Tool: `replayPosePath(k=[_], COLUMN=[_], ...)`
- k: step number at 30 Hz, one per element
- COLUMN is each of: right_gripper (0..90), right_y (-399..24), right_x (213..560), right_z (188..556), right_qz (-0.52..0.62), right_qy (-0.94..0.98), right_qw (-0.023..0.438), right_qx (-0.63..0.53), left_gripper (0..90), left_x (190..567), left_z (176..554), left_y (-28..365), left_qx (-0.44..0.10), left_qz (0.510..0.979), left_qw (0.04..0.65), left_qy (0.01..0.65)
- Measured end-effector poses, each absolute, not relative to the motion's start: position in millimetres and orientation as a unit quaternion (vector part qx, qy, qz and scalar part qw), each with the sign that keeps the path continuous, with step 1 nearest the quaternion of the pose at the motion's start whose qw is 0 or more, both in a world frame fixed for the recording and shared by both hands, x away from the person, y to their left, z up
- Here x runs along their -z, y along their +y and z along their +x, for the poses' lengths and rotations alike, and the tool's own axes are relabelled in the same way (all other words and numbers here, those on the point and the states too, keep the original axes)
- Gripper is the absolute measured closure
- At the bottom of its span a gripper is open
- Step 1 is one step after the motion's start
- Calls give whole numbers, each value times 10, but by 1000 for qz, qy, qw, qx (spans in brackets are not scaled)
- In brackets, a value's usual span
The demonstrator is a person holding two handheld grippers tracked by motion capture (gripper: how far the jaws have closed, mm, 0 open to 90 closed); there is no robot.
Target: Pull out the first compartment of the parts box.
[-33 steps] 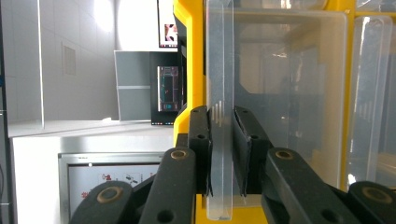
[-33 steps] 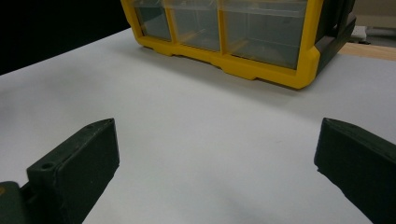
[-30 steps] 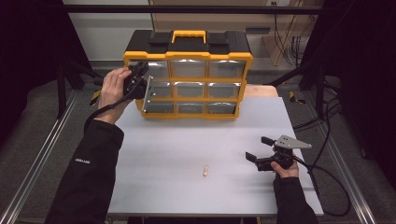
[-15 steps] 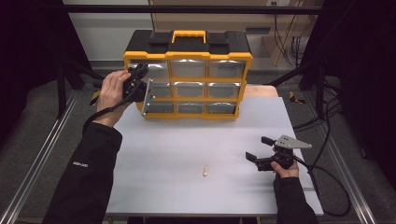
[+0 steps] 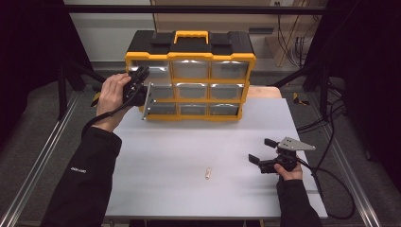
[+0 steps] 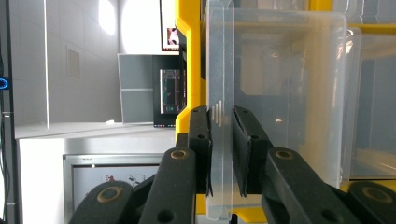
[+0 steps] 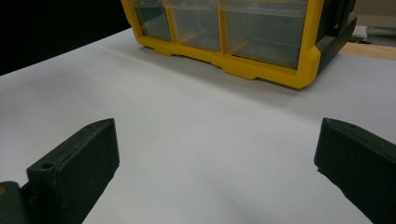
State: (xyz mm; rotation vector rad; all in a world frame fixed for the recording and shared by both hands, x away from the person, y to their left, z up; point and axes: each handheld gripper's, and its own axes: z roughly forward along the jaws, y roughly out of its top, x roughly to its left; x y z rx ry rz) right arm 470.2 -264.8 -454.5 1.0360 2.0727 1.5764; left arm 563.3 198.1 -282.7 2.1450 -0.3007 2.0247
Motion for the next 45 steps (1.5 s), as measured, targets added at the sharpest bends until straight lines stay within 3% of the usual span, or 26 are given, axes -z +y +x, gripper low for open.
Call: replayPosePath(k=[45], right_gripper=[6], right_y=[-2650], right_x=[4540], right_z=[4700], right_qz=[362], right_qy=[728], right_qw=[169], right_qx=[-557], left_gripper=[785], left_x=[2840], left_z=[5443], left_y=[2019], left_qx=[-682], left_qz=[718], left_qw=[95], left_qy=[-106])
